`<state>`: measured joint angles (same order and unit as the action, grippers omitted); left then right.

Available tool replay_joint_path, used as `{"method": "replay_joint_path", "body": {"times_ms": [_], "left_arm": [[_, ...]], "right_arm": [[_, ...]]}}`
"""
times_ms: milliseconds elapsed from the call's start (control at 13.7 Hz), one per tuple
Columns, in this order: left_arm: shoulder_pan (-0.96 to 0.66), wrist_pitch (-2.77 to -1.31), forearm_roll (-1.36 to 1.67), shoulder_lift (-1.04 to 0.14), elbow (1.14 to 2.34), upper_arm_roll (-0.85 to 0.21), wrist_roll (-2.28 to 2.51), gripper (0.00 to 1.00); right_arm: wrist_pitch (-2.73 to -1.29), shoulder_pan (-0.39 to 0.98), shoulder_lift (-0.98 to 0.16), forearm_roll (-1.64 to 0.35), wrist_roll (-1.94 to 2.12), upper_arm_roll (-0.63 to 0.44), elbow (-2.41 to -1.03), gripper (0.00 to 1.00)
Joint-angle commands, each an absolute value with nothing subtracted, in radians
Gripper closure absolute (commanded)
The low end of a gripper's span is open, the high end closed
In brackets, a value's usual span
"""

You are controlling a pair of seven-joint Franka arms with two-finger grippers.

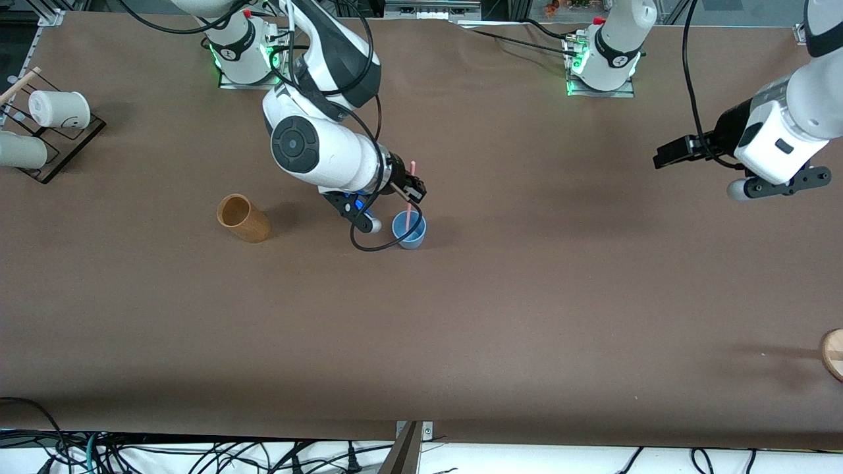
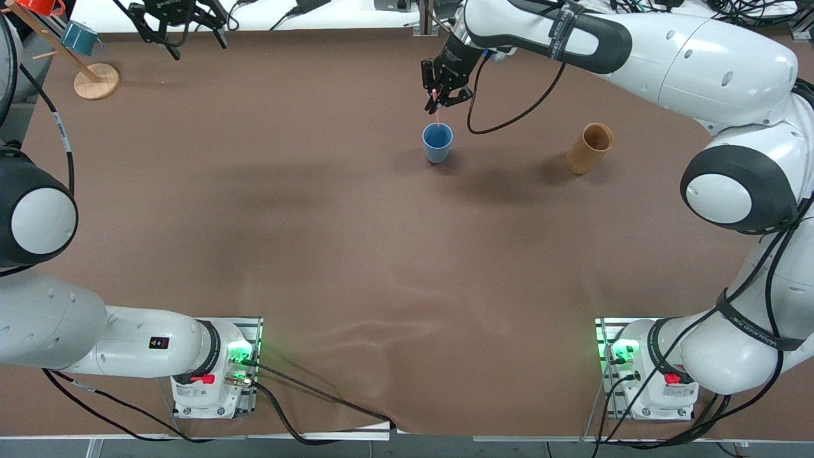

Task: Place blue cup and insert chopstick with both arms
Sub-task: 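Move the chopstick over the blue cup and lower it in with the right gripper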

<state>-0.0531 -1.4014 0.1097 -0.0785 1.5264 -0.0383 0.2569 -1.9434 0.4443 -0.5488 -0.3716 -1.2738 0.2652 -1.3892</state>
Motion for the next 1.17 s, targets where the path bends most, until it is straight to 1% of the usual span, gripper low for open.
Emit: {"method": "replay_joint_path", "body": {"times_ms": [0,146,220,293,366,439,512,659,805,951,1098], "left_arm": [[-0.037,-1.391,0.055,-0.048,1.565,-0.026,0.094,0.00],[-0.021,-1.364,0.074,-0.041,1.563,-0.028,0.112,0.00],[-0.023,-1.361,0.074,-0.047,1.556,-0.028,0.120,0.00],[-0.021,-1.359,0.072,-0.060,1.548,-0.028,0.117,0.00],[-0.021,-1.359,0.061,-0.067,1.548,-0.029,0.117,0.00],[-0.021,-1.359,0.060,-0.069,1.546,-0.029,0.115,0.00],[-0.021,-1.359,0.061,-0.071,1.546,-0.028,0.110,0.00],[-0.021,-1.361,0.058,-0.081,1.543,-0.028,0.112,0.00],[-0.023,-1.361,0.057,-0.098,1.510,-0.026,0.110,0.00],[-0.020,-1.361,0.057,-0.107,1.503,-0.026,0.110,0.00],[-0.012,-1.361,0.058,-0.112,1.499,-0.026,0.107,0.00]], "right_arm": [[-2.005,0.446,-0.557,-0.385,-1.287,0.270,-1.436,1.00],[-2.013,0.446,-0.569,-0.382,-1.273,0.270,-1.436,1.00],[-2.017,0.446,-0.574,-0.380,-1.270,0.270,-1.436,0.96],[-2.017,0.446,-0.575,-0.380,-1.270,0.270,-1.436,0.76],[-2.017,0.446,-0.575,-0.382,-1.275,0.270,-1.436,0.39],[-2.017,0.446,-0.574,-0.379,-1.282,0.270,-1.437,0.15],[-2.016,0.446,-0.571,-0.373,-1.287,0.270,-1.436,0.00],[-2.007,0.445,-0.555,-0.370,-1.289,0.270,-1.434,0.00],[-1.999,0.428,-0.506,-0.365,-1.275,0.270,-1.437,0.00],[-1.941,0.373,-0.447,-0.348,-1.228,0.268,-1.440,0.00],[-1.872,0.306,-0.364,-0.325,-1.120,0.267,-1.485,0.00]]}}
